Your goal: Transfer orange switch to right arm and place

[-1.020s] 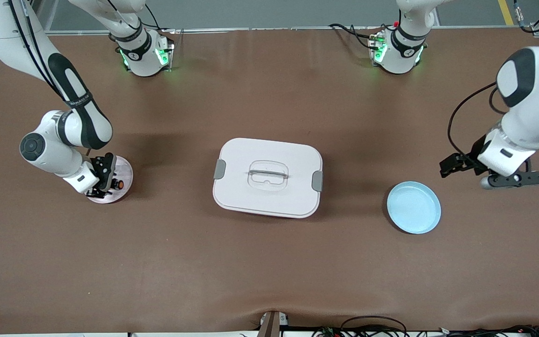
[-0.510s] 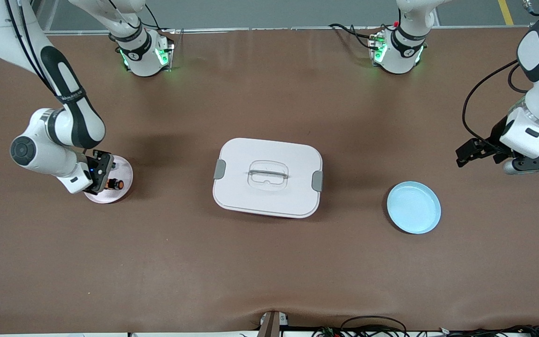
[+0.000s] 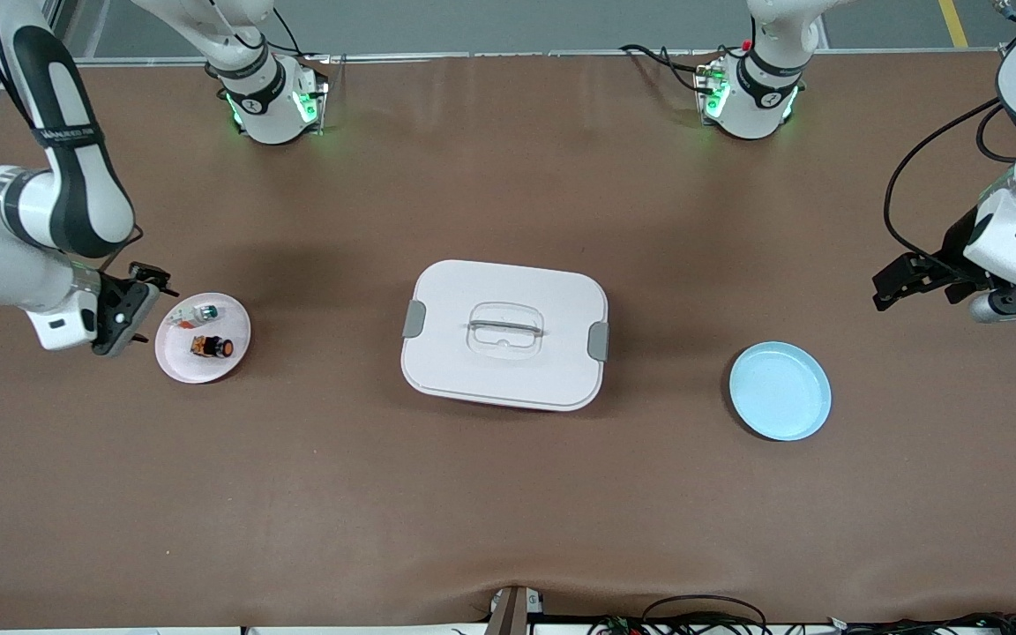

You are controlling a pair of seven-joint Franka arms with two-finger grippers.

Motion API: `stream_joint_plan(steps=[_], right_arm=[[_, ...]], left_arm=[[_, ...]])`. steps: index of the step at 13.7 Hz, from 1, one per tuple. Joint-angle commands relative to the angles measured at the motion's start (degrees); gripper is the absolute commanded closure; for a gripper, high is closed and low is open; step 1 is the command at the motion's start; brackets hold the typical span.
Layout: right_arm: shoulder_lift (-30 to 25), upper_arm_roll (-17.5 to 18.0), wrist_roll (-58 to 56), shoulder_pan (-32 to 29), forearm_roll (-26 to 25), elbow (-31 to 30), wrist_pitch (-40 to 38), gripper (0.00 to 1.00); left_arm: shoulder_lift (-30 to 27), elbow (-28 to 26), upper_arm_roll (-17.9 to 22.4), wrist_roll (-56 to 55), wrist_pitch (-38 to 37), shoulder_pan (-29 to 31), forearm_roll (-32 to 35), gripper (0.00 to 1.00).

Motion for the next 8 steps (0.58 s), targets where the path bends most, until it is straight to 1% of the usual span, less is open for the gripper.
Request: stream_joint_plan(steps=[1,2,3,4,6,7,8], right_arm=[[-2.4,0.8,3.3,-1.5,1.1,-0.7,-0.6,0.0],[-3.1,0.8,5.2,-1.4,1.1,-0.7,-2.0,0.0],[-3.6,0.8,8.2,-1.4,1.5,-0.4,-4.1,0.0],[-4.6,0.9,11.6,-1.1,1.6,0.3,-6.6,0.0],[-6.6,1.4,20.8,-0.6,1.5,1.8,-13.1,0.0],[-8.2,2.1,25.6,0.5,1.3,2.1,-15.4,0.0],[-9.9,2.3,31.1,2.1,0.7,2.2,-17.3,0.0]], left_arm=[[-0.5,1.6,-0.3,0.3,-2.3,0.0,-1.3,0.0],[-0.5,1.6,0.0,0.3,-2.3,-0.2,-1.7,0.0],[-0.9,1.5,1.5,0.3,-2.3,-1.5,-1.7,0.0],[-1.2,1.4,4.7,0.3,-2.4,-4.9,-1.7,0.0],[-1.7,1.1,13.4,0.3,-2.7,-13.7,-1.7,0.0],[-2.1,1.1,17.1,0.3,-3.2,-17.4,-1.7,0.0],[-2.1,1.2,19.8,0.3,-3.2,-20.2,-1.7,0.0]])
